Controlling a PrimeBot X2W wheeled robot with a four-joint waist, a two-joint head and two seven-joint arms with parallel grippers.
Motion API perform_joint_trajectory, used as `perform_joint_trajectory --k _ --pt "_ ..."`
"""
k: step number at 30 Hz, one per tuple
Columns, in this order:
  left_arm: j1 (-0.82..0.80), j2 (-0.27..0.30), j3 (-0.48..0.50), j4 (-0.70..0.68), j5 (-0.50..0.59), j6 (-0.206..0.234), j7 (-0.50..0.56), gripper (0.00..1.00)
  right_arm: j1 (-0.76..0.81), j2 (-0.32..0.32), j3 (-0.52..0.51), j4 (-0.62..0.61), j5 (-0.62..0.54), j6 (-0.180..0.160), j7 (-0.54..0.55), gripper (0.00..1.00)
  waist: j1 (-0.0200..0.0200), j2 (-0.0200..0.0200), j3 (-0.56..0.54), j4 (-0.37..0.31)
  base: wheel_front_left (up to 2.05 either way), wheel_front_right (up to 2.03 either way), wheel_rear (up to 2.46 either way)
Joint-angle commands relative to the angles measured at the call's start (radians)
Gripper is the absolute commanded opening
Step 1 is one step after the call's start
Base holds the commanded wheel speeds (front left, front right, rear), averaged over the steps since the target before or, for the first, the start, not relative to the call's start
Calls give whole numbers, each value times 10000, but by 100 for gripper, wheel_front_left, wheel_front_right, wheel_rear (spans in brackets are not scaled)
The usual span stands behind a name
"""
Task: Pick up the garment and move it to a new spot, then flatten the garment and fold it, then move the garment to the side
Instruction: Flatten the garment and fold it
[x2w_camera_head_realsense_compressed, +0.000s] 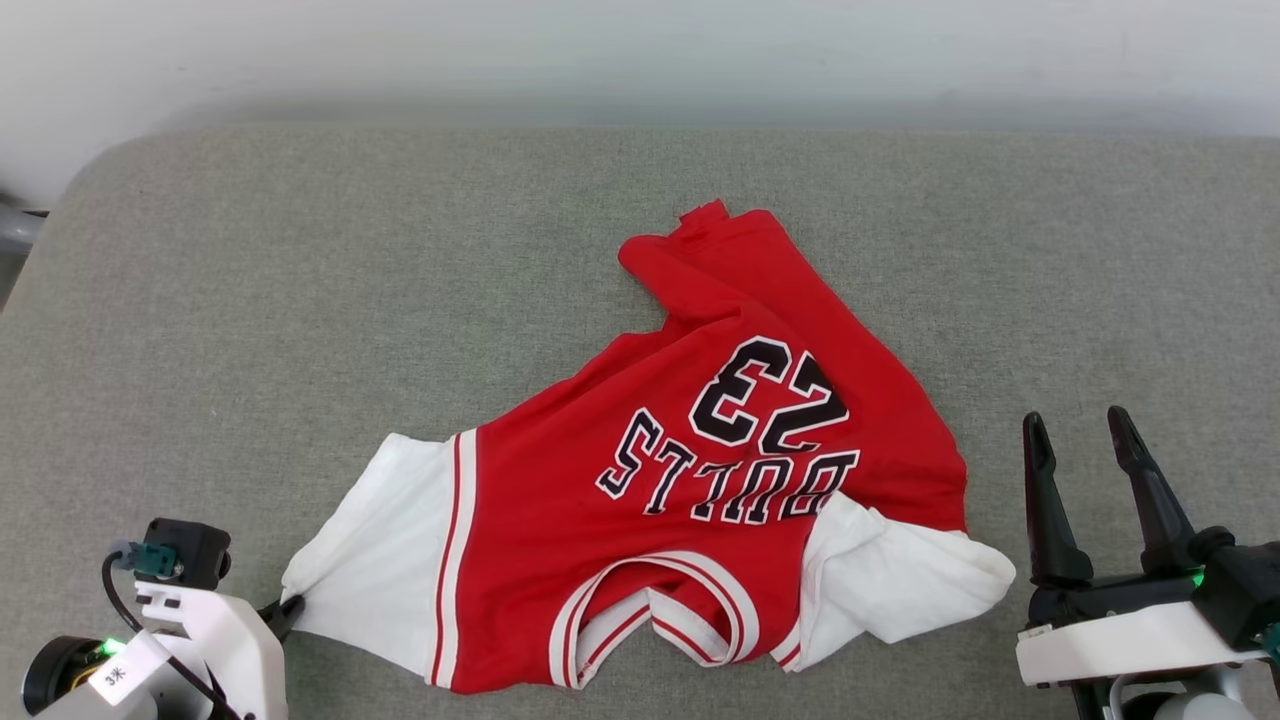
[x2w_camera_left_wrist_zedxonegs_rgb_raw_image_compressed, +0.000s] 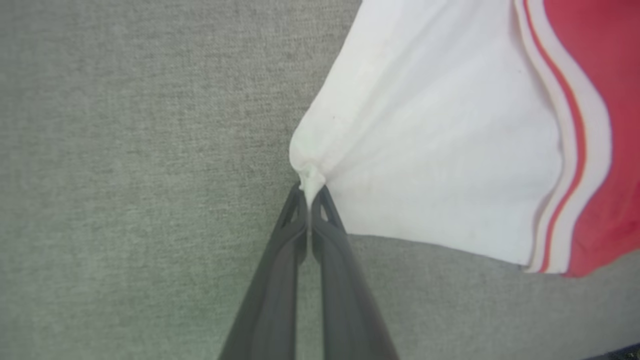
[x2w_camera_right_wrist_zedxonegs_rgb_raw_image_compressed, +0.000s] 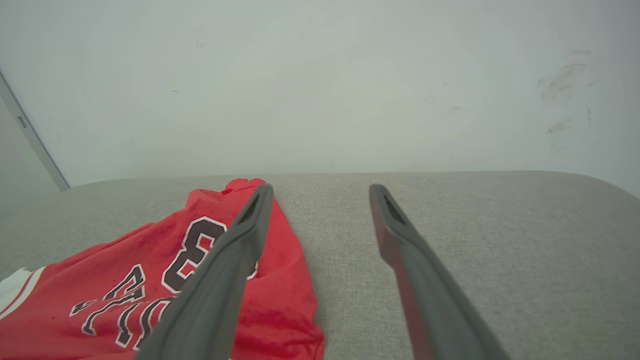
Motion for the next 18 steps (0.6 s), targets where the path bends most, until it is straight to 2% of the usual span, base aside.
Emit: perform_joint_trajectory --k 1,2,4,6,11,18 --pt "301 -88 -78 118 -28 25 10 0 82 13 -12 22 6 -7 -27 100 1 0 -30 4 0 0 0" --pt "287 -163 -49 138 14 71 -132 0 99 13 -35 30 -51 -7 -27 100 1 0 -77 13 0 0 0" --pt "182 -297 76 184 198 242 -622 100 100 13 -103 13 -114 -7 -27 100 1 0 -196 31 0 0 0" --pt "49 -412 147 196 586 445 -1305 100 86 13 -157 -48 -229 -7 -27 100 1 0 -332 57 0 0 0" --pt "-8 -950 471 63 1456 1402 -3363 100 -140 -45 -445 -403 -620 -7 -27 100 1 0 -693 174 0 0 0" --pt "394 -1815 1117 -932 2957 2654 -4060 100 -794 -1172 -321 -857 -415 -7 -26 100 1 0 -995 327 0 0 0"
